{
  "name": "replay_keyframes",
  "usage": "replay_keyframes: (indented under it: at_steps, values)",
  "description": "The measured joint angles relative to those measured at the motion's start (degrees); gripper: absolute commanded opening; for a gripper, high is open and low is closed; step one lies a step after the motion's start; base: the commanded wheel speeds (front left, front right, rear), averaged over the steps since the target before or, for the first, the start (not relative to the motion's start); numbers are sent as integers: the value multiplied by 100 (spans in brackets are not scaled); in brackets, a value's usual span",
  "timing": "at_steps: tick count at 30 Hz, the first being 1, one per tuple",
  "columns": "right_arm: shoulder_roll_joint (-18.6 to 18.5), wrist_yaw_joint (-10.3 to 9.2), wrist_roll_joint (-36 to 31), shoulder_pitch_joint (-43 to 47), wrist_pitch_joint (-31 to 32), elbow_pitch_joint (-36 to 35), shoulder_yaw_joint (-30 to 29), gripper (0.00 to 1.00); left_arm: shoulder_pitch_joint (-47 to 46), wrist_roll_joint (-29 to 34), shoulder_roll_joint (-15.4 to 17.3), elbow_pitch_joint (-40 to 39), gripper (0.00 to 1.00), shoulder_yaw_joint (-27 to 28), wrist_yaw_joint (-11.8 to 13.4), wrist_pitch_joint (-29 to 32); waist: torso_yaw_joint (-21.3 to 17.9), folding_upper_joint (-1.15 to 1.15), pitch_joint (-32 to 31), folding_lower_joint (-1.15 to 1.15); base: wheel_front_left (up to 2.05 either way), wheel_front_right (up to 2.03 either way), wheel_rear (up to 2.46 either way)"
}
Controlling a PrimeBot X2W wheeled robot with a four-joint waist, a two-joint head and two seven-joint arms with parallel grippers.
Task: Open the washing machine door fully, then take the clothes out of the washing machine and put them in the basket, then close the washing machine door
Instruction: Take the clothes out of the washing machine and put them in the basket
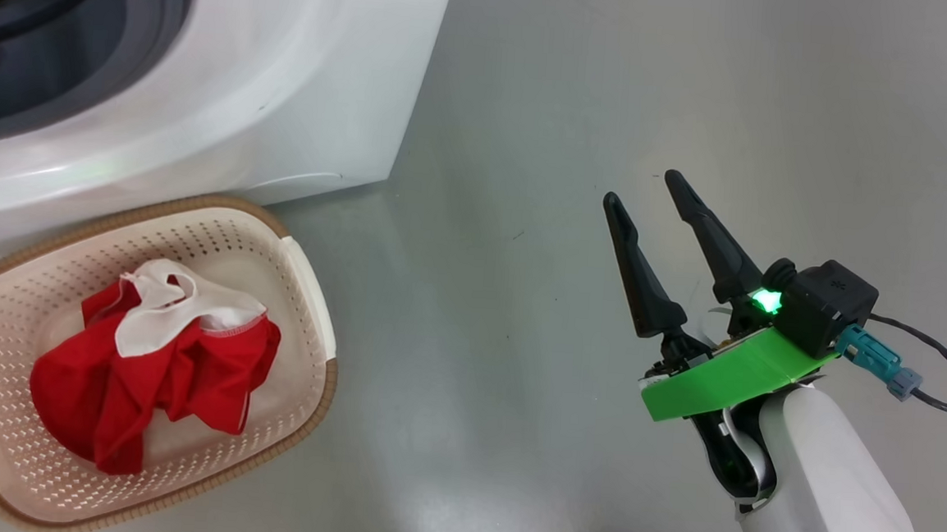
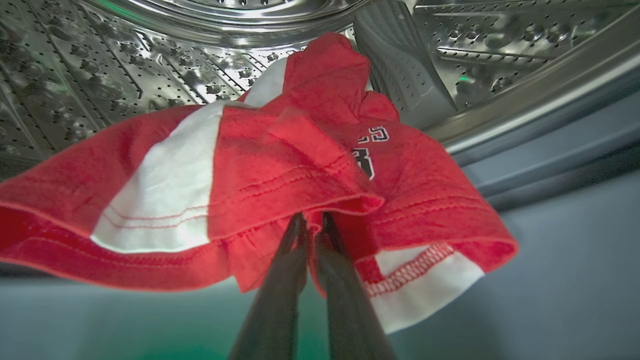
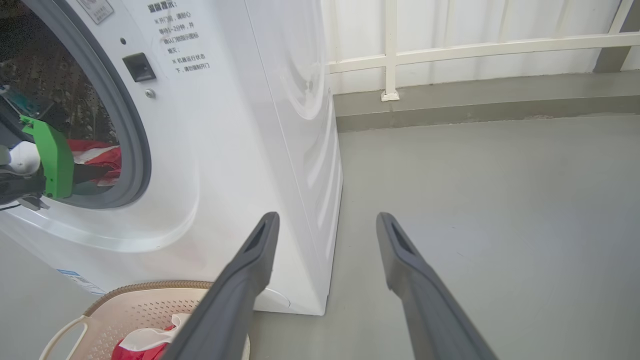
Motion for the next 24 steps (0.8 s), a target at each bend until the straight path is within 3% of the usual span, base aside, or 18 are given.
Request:
replay_keyframes:
  at_steps: [7, 17, 21, 24]
  values:
    - [-22, 0, 0, 14, 0, 34, -18, 100, 27, -187, -82, 21, 0, 49, -3, -320, 88, 0, -128, 0, 0, 0, 0]
    - [-141, 0, -1, 113, -1, 58, -158, 100, 516, -716, -445, -99, 0, 319, -188, -1489, 310, 0, -489, 0, 0, 0, 0]
    - [-225, 0, -1, 294, 0, 71, -186, 100, 816, -821, -543, -494, 0, 352, -221, -1617, 439, 0, -643, 0, 0, 0, 0]
    - [-245, 0, -3, 306, 0, 63, -220, 100, 1160, -858, -595, -1252, 0, 386, -222, -1617, 555, 0, -740, 0, 0, 0, 0]
